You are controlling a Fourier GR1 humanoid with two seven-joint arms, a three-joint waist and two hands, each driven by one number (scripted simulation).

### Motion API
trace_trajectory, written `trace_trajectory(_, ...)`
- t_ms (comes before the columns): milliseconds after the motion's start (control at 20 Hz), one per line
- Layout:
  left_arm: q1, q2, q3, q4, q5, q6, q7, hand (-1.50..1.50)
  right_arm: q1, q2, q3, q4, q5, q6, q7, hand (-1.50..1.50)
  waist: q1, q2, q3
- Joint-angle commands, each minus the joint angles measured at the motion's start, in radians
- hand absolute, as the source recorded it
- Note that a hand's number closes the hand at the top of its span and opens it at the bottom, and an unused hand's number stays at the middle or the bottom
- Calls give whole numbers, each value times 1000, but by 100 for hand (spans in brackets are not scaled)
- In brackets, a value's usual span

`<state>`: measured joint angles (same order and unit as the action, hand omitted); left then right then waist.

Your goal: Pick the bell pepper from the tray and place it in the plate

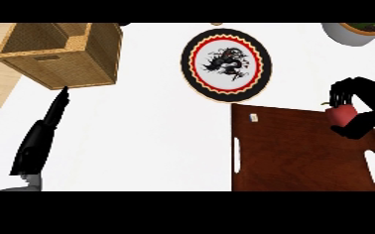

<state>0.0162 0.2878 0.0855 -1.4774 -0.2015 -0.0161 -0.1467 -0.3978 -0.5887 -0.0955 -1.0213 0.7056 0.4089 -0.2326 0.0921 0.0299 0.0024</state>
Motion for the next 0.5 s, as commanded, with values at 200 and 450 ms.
trace_trajectory(200,-40,-17,-20,-6,-11,3,37,0,-284,-110,-84,271,99,-227,-42,150,8,4,4)
trace_trajectory(450,-7,13,11,20,4,-16,-22,0,-420,-92,-131,349,81,-368,-149,150,0,-3,2)
